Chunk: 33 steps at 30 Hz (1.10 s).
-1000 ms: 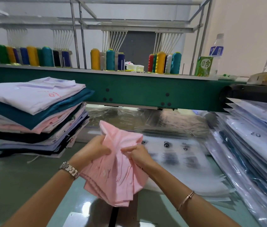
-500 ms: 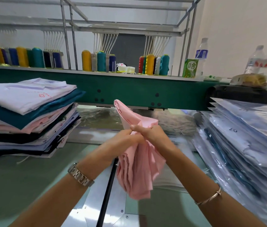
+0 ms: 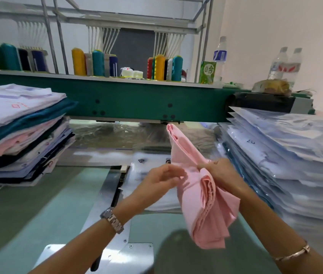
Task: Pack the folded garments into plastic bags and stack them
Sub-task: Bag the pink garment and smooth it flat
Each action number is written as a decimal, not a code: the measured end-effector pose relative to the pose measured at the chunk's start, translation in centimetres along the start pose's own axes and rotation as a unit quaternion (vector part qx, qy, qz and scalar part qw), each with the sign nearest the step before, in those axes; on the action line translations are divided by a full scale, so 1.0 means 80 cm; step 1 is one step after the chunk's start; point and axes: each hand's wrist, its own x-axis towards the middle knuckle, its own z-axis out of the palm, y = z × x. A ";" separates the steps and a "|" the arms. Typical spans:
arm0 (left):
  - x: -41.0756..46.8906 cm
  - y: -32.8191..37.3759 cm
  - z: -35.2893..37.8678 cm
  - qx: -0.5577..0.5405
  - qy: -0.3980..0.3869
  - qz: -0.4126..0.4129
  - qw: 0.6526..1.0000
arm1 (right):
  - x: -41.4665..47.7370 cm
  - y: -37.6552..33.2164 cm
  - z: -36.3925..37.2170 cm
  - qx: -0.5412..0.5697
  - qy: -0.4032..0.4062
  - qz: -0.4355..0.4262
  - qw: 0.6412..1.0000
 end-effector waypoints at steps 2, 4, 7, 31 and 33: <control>0.011 -0.028 -0.013 0.199 0.029 0.042 0.979 | -0.003 0.008 -0.016 -0.016 0.020 0.003 1.000; 0.017 -0.049 -0.030 0.351 -0.012 0.024 0.936 | -0.010 0.014 -0.026 -0.031 0.032 0.000 0.999; 0.022 -0.079 -0.047 0.430 -0.078 -0.018 0.899 | -0.019 0.021 -0.037 -0.051 0.040 -0.003 0.998; 0.045 -0.092 -0.045 0.207 0.098 -0.096 0.969 | -0.054 0.014 -0.050 -0.047 -0.143 -0.048 0.987; 0.051 -0.088 -0.045 0.118 0.088 -0.148 0.978 | -0.057 0.016 -0.054 -0.045 -0.170 -0.047 0.983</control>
